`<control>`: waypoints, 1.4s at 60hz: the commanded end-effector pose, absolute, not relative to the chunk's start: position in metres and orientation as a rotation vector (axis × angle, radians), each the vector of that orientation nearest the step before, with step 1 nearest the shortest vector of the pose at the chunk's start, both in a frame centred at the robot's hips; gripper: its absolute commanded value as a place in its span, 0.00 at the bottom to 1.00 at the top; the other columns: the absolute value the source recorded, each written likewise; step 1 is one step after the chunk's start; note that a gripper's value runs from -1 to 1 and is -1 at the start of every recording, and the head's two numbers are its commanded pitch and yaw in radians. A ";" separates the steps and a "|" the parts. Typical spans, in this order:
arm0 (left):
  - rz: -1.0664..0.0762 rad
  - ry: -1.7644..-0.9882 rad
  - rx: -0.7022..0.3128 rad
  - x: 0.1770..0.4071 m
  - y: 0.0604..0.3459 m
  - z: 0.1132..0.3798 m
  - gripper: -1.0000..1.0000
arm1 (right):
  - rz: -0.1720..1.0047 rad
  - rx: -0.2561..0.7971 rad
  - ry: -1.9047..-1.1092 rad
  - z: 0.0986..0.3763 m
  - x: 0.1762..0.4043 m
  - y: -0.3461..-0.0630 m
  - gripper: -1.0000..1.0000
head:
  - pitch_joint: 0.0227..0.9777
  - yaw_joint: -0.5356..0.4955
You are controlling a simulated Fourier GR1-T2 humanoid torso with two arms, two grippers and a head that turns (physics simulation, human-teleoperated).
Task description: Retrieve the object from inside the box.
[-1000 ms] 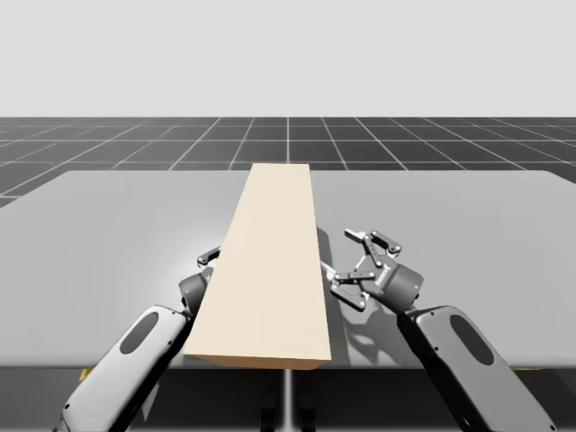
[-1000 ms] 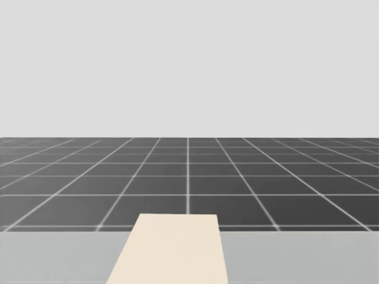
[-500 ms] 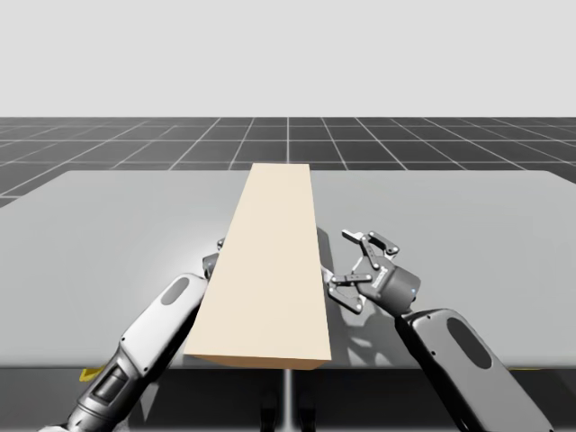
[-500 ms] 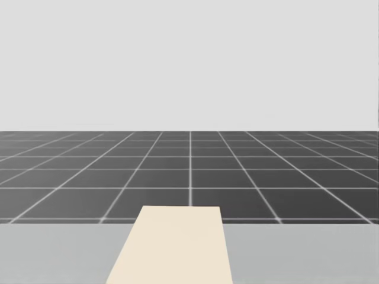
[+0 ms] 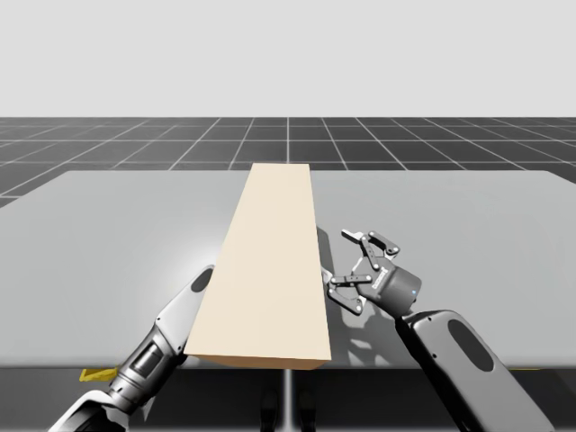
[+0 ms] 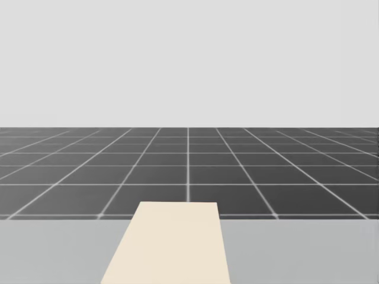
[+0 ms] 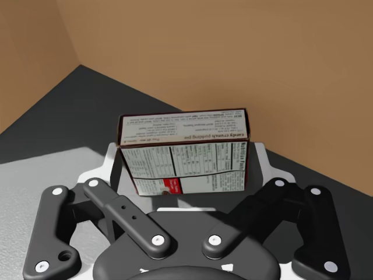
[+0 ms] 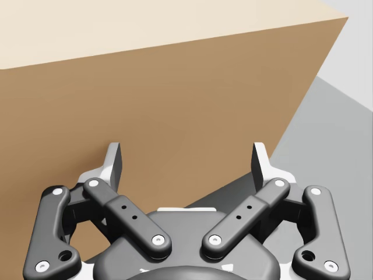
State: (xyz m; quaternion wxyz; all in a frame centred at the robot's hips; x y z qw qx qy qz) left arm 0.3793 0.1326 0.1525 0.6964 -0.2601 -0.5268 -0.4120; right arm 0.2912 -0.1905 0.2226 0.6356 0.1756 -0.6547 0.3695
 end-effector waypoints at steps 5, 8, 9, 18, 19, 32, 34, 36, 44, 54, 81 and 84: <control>-0.925 -1.165 -0.574 0.392 0.124 0.148 0.00 | 0.846 0.401 -1.495 0.223 0.291 -0.190 0.00 | 0.19 0.51; -0.927 -1.166 -0.572 0.396 0.123 0.149 0.00 | 0.845 0.403 -1.494 0.223 0.291 -0.189 0.00 | 0.19 0.51; -0.931 -1.165 -0.571 0.398 0.122 0.149 0.00 | 0.848 0.402 -1.494 0.223 0.291 -0.189 0.00 | 0.19 0.51; -0.895 -1.166 -0.602 0.410 0.120 0.149 0.04 | 0.851 0.403 -1.491 0.222 0.291 -0.188 0.00 | 0.19 0.50; -0.885 -1.160 -0.618 0.411 0.120 0.148 0.90 | 0.853 0.403 -1.489 0.222 0.291 -0.188 0.00 | 0.19 0.50; -0.880 -1.162 -0.632 0.410 0.122 0.143 1.00 | 0.859 0.402 -1.484 0.221 0.291 -0.187 0.00 | 0.19 0.50; -0.880 -1.163 -0.633 0.410 0.122 0.144 1.00 | 0.860 0.400 -1.485 0.221 0.291 -0.187 0.00 | 0.20 0.50; -0.880 -1.167 -0.632 0.410 0.123 0.145 1.00 | 0.861 0.400 -1.486 0.221 0.290 -0.187 0.00 | 0.20 0.50; -0.865 -1.213 -0.615 0.402 0.138 0.164 1.00 | 0.860 0.400 -1.487 0.221 0.290 -0.188 0.00 | 0.20 0.50; -0.834 -1.252 -0.564 0.381 0.173 0.179 1.00 | 0.859 0.402 -1.489 0.222 0.290 -0.187 0.00 | 0.19 0.51; -0.723 -1.318 -0.404 0.325 0.259 0.194 1.00 | 0.831 0.400 -1.507 0.226 0.292 -0.190 0.00 | 0.18 0.51; -0.700 -1.337 -0.384 0.319 0.268 0.204 1.00 | 0.828 0.399 -1.509 0.227 0.292 -0.190 0.00 | 0.18 0.51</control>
